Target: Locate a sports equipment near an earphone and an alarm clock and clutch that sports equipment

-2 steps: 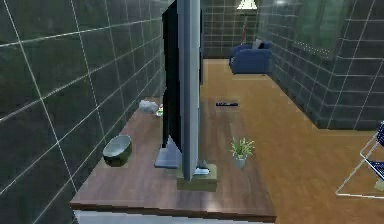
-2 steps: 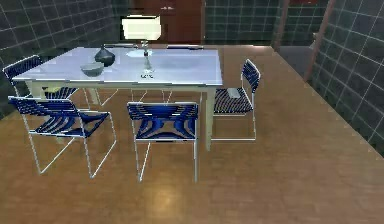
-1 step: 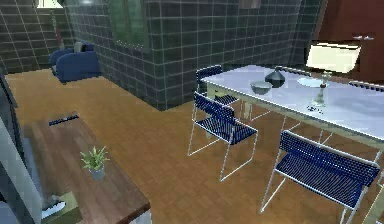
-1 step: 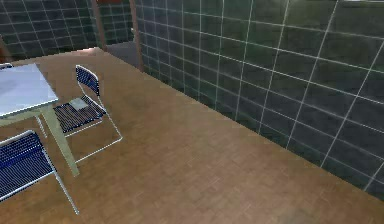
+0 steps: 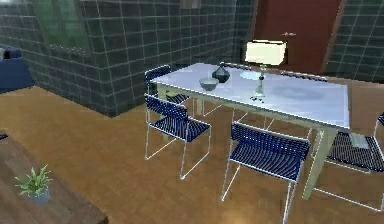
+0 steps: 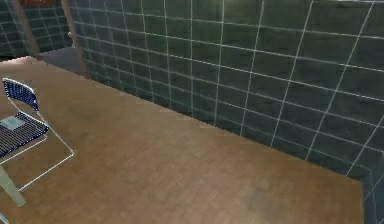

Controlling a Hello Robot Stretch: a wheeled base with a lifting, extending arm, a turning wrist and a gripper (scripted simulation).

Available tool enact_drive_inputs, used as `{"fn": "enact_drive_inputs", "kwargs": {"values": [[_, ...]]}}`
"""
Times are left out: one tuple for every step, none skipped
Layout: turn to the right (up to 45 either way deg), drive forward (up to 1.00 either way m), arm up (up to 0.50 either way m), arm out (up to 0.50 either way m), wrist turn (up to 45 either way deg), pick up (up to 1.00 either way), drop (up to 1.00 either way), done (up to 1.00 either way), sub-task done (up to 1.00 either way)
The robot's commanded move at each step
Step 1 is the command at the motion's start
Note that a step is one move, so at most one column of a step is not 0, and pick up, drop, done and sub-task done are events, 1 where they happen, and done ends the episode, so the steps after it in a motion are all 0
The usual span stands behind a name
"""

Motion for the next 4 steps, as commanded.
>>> {"fn": "enact_drive_inputs", "kwargs": {"values": [[0.0, 0.85, 0.0, 0.0, 0.0, 0.0, 0.0, 0.0, 0.0], [-45.0, 0.0, 0.0, 0.0, 0.0, 0.0, 0.0, 0.0, 0.0], [-9.0, 0.0, 0.0, 0.0, 0.0, 0.0, 0.0, 0.0, 0.0], [0.0, 1.0, 0.0, 0.0, 0.0, 0.0, 0.0, 0.0, 0.0]]}}
